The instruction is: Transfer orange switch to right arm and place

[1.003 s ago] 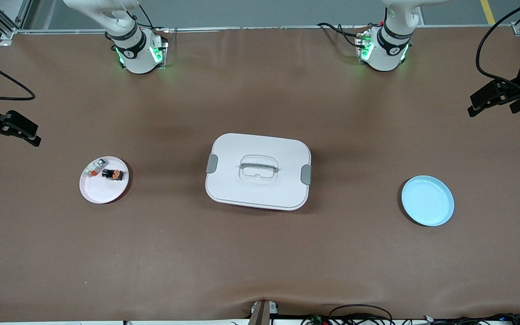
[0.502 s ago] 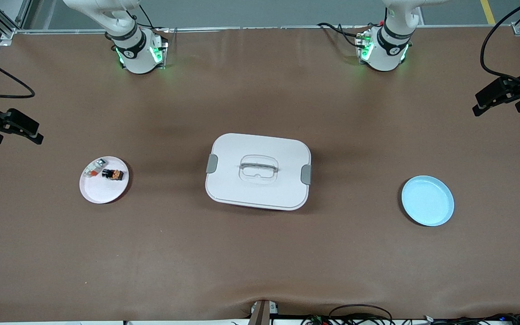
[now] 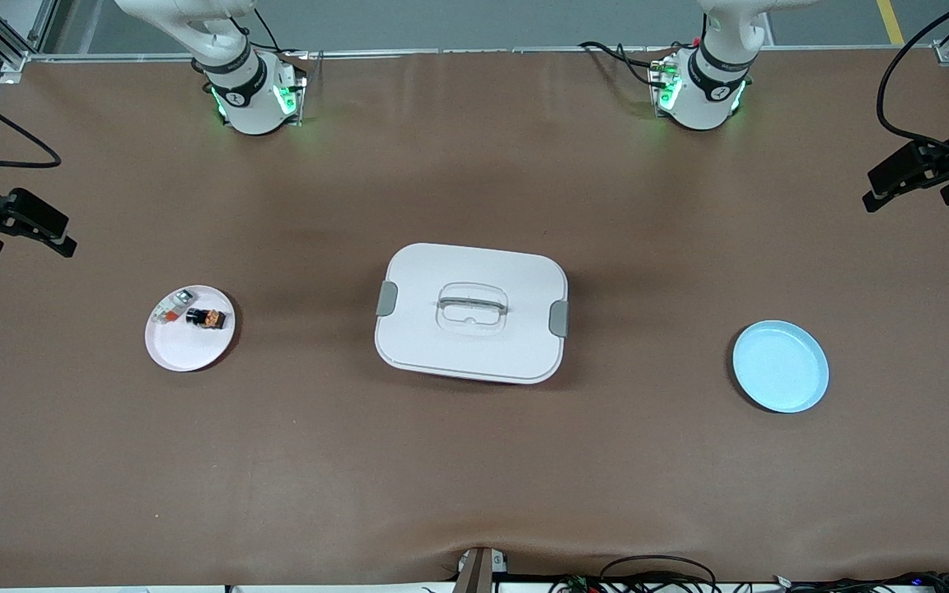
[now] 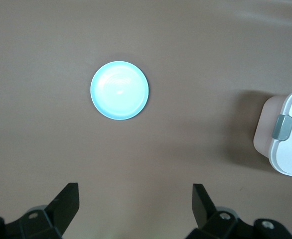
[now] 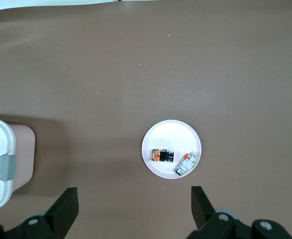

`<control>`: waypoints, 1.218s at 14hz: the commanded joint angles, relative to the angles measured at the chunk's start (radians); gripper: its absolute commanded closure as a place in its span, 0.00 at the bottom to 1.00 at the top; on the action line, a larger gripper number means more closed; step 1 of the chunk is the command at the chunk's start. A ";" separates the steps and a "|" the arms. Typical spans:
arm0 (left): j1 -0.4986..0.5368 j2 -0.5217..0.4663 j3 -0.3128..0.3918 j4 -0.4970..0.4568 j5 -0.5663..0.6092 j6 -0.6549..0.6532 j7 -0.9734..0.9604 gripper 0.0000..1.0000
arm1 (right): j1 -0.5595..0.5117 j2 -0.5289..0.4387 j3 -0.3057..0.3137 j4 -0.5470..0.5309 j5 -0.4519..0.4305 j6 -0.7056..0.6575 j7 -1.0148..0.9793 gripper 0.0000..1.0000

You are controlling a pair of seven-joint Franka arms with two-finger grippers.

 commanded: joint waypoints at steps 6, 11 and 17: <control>0.000 -0.002 -0.012 0.006 0.017 -0.035 -0.006 0.00 | -0.006 -0.018 0.001 -0.005 0.019 0.033 0.012 0.00; -0.002 -0.002 -0.013 0.002 0.017 -0.037 0.000 0.00 | -0.006 -0.018 0.000 -0.006 0.019 0.032 0.012 0.00; -0.002 -0.002 -0.013 0.000 0.017 -0.038 0.012 0.00 | -0.006 -0.018 0.000 -0.006 0.019 0.030 0.012 0.00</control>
